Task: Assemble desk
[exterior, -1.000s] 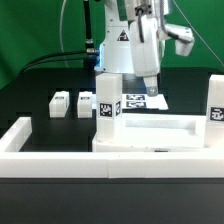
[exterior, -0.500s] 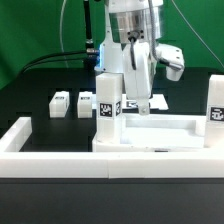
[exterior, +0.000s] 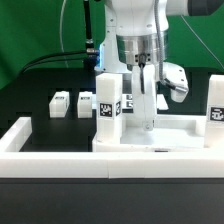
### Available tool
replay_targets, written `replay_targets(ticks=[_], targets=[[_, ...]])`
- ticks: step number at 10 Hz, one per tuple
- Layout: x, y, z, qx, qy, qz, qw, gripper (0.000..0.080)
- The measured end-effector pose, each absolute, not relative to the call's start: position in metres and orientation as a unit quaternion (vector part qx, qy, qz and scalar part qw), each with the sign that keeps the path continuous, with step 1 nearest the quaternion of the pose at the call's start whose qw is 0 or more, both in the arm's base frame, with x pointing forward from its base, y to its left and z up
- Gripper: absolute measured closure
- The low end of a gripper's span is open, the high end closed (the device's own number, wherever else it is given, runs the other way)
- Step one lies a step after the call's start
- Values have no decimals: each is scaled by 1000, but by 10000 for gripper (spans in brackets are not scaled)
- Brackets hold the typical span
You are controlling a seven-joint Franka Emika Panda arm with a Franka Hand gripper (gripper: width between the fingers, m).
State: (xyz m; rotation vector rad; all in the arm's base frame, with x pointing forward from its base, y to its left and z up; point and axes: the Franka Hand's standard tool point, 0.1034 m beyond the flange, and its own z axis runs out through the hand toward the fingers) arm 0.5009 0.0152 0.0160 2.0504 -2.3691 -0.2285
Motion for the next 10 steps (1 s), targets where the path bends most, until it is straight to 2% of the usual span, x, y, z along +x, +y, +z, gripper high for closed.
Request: replay_targets(ticks=[4, 6, 7, 9, 10], targets=[[498, 12, 10, 653, -754, -74, 6, 150], [497, 12, 8, 654, -753, -73, 7, 430], [497, 12, 8, 654, -753, -73, 7, 430], [497, 12, 8, 654, -753, -73, 7, 701], [500, 11, 9, 654, -753, -67, 3, 701]])
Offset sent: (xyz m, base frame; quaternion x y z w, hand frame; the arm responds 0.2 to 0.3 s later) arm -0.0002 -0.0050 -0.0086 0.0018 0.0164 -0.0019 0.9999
